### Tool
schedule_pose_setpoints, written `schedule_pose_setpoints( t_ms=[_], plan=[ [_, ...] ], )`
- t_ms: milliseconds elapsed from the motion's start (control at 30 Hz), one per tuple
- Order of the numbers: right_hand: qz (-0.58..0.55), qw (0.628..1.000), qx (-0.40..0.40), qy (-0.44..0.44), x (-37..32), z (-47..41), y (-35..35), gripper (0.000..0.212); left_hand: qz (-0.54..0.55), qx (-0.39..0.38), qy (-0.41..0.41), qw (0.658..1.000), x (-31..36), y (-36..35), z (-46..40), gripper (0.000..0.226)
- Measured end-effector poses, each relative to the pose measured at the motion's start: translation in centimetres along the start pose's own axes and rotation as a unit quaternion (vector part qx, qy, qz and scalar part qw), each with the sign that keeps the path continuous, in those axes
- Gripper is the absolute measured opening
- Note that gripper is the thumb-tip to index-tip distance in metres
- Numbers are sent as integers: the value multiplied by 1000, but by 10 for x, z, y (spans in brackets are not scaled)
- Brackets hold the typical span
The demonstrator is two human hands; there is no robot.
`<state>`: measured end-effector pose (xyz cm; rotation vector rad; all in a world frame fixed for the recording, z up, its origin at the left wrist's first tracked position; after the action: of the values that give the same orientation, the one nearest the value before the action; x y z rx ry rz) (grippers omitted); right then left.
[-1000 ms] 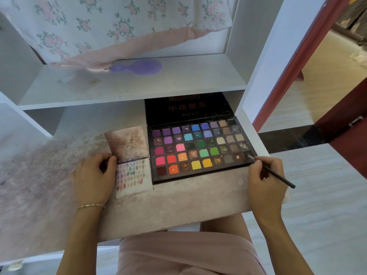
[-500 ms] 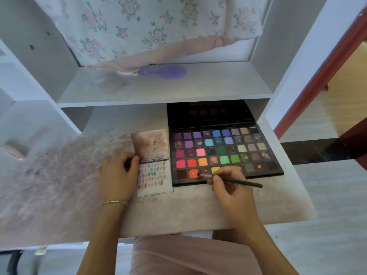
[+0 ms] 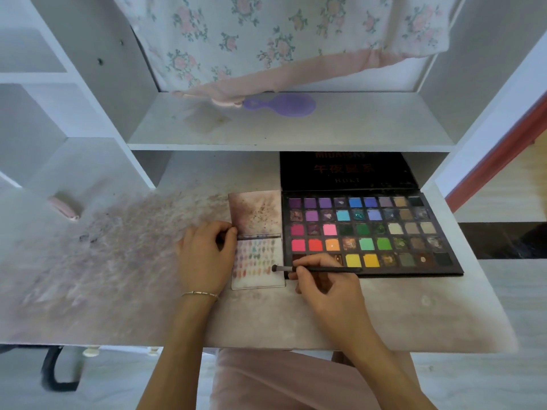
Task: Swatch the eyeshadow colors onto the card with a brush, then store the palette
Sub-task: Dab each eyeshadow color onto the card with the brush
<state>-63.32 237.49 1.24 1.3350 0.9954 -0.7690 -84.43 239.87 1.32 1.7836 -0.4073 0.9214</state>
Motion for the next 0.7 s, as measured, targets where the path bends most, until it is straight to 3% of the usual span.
schedule_pose_setpoints(
  t_ms=[700],
  plan=[
    [46,999,-10,5,2,-1,-6,23,-5,1,3,1000,-1,0,0,16]
  ],
)
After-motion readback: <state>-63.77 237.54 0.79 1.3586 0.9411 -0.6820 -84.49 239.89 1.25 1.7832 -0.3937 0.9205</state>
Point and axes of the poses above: each hand's wrist, its own z-axis away from the middle knuckle, its own y-axis out of the back of the hand, x = y × z, the point moved 10 cm from there along -z, towards the middle knuckle, and after that the axes turned 11 degrees about z, right-handed, at the moved point
